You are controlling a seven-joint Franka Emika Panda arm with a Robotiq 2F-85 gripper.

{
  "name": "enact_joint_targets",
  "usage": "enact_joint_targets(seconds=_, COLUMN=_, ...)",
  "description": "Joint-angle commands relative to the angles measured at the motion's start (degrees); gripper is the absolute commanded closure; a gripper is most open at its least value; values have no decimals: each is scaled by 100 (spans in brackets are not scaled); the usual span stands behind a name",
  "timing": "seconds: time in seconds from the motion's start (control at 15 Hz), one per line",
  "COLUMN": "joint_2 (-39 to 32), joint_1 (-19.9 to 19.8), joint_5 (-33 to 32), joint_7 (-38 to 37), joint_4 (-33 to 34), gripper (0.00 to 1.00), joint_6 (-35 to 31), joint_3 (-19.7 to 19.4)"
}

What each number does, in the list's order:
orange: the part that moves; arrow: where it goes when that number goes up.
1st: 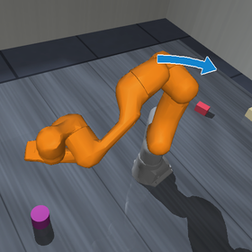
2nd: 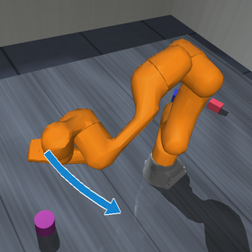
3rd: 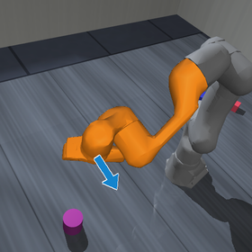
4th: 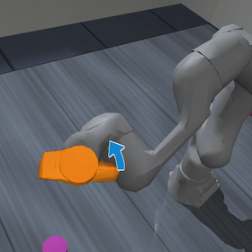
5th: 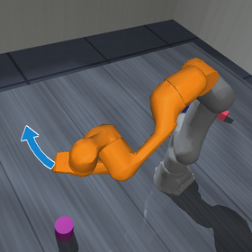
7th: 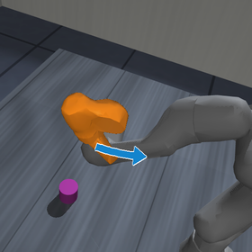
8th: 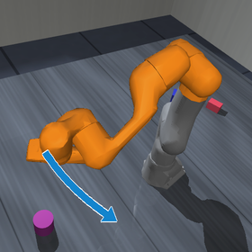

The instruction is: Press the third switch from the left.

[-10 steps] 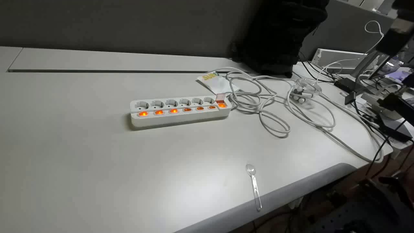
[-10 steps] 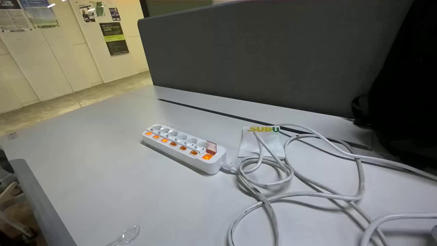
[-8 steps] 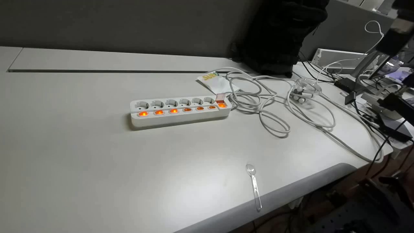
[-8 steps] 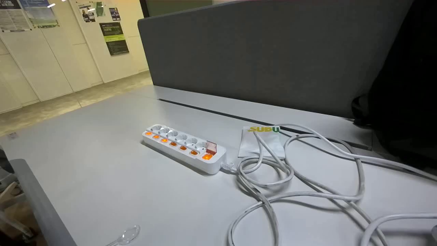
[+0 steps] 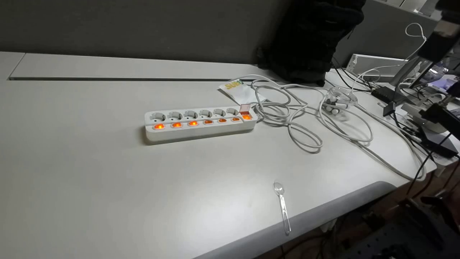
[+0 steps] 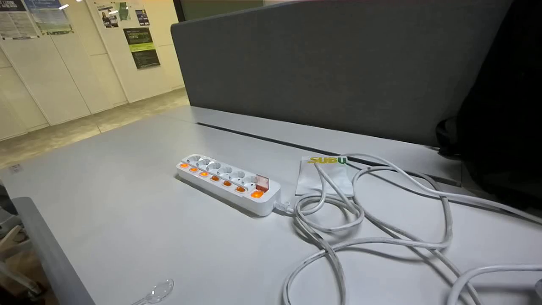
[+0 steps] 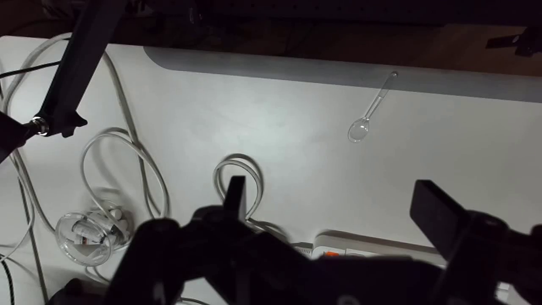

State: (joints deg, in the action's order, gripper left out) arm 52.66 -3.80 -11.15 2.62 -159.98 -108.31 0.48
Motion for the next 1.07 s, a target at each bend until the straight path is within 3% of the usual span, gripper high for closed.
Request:
enact_joint_targets(seconds=0.0, joint_2=-4, joint_1=58, joint_5=-38, joint_7=-39, joint_4=13, gripper=0, joint_6=21, joint_3=-47)
enact_joint_targets(seconds=0.33, joint_2=-54, joint_1=-2, joint_5=-69, joint_7=-192, joint_4=15, gripper=0, joint_6=-128, joint_3=3)
enact_joint_targets(seconds=0.67, joint_2=-893, joint_1=-330, joint_5=-207, joint_7=-1057, joint_4=43, gripper=0, joint_6=-2102, joint_3=247)
enact_joint_targets(seconds=1.0, joint_2=-2595, joint_1=-556, joint_5=-259, joint_7=-1434, joint_4=560, gripper=0, joint_6=-3556, joint_3=648)
